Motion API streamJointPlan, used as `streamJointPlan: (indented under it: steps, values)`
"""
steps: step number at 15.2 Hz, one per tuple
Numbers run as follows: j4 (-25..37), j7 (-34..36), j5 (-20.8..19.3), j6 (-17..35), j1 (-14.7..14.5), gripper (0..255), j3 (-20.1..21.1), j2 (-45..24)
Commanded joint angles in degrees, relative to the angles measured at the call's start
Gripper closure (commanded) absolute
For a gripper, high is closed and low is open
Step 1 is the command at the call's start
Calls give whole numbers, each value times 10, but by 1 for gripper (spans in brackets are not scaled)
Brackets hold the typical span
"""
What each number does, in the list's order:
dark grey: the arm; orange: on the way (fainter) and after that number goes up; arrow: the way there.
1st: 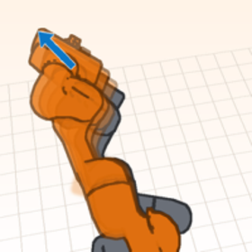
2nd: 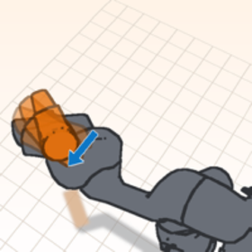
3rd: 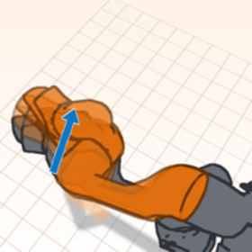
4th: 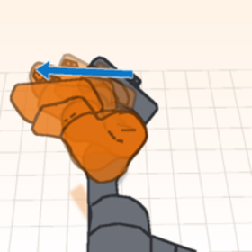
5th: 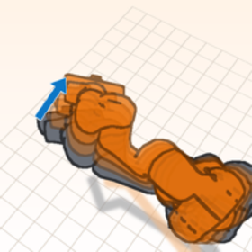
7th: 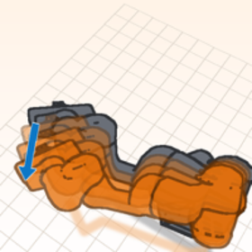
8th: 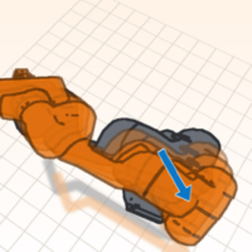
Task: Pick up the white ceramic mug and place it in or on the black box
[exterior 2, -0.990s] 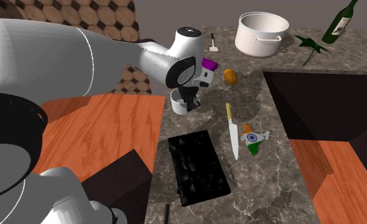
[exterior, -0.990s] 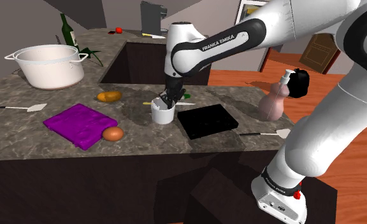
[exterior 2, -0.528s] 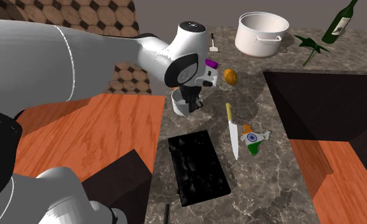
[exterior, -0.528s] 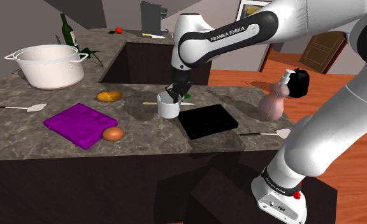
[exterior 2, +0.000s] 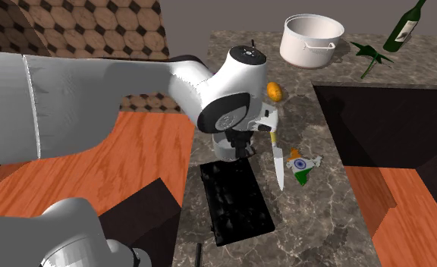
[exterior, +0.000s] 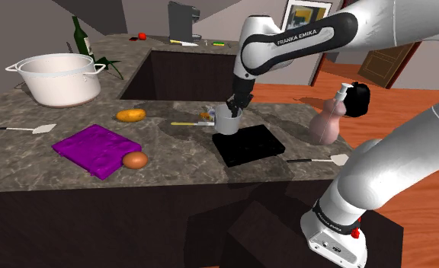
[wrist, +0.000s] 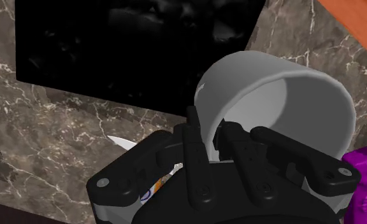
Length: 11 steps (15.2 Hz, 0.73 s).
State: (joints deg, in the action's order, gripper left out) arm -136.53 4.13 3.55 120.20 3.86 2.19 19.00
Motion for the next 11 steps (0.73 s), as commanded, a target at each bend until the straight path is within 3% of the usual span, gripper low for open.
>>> streamJointPlan:
  steps: [1,8,11]
  values:
    - [-13,-26,-5,-4,11,255,-18,16]
    - [-41,-122,-34,-18,55,255,-89,55]
    - [-53,-127,-34,-2,57,255,-92,51]
